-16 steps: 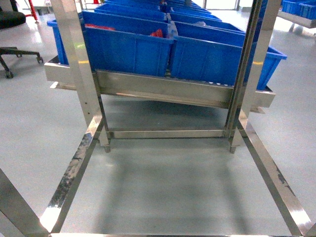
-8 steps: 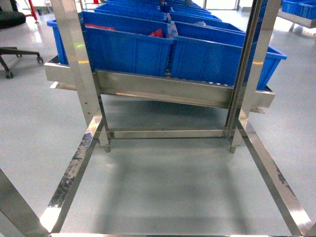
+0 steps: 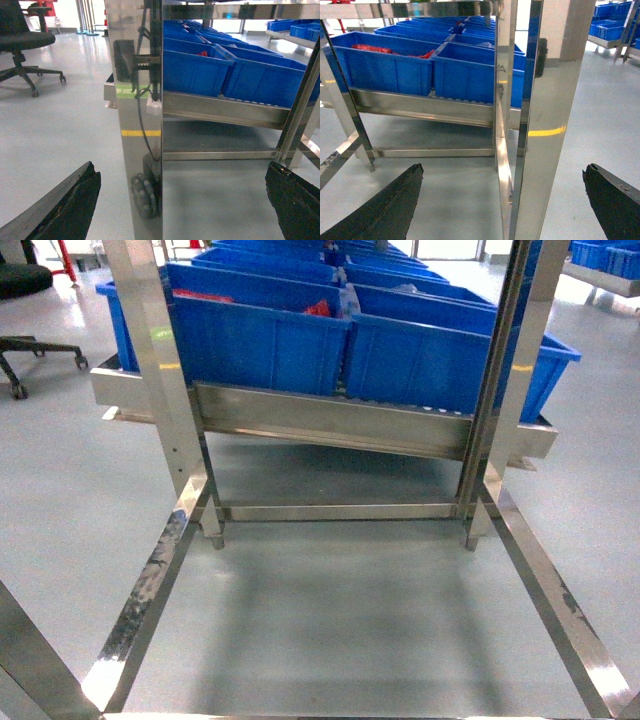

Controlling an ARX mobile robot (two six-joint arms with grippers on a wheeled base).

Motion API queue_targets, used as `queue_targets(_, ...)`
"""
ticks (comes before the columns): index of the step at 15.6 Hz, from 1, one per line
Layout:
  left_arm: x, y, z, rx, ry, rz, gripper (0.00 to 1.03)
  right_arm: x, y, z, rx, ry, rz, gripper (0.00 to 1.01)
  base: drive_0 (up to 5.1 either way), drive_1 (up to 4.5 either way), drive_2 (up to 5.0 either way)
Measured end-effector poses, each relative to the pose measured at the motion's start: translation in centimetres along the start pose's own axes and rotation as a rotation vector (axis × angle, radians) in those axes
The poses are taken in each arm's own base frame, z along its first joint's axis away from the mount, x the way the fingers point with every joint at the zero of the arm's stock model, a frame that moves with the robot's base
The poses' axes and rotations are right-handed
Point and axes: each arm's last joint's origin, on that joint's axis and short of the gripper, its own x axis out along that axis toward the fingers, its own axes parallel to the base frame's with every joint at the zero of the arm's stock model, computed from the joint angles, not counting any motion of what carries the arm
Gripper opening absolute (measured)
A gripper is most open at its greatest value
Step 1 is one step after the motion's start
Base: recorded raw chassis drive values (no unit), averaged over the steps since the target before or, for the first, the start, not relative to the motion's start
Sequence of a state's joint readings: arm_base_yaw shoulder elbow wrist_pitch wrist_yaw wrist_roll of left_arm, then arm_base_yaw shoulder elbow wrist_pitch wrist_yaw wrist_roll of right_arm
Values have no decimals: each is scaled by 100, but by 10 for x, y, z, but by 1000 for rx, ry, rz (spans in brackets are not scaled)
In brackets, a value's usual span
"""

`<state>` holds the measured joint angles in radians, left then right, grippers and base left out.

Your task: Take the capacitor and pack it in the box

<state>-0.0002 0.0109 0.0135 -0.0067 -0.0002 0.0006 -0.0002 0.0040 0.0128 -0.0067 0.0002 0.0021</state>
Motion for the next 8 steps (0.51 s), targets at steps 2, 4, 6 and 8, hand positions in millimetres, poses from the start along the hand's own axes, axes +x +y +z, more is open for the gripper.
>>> queue_targets(2,0,0,0,0,-2,2,98,0,0,0,0,-1,0,98,0,0,0)
queue_targets(4,0,0,0,0,-1,-2,98,0,0,0,0,-1,0,98,0,0,0)
queue_targets(6,0,0,0,-1,0,1,98,0,0,0,0,-1,-1,98,0,0,0)
queue_targets(8,0,0,0,0,-2,-1,98,0,0,0,0,-2,-1,98,0,0,0)
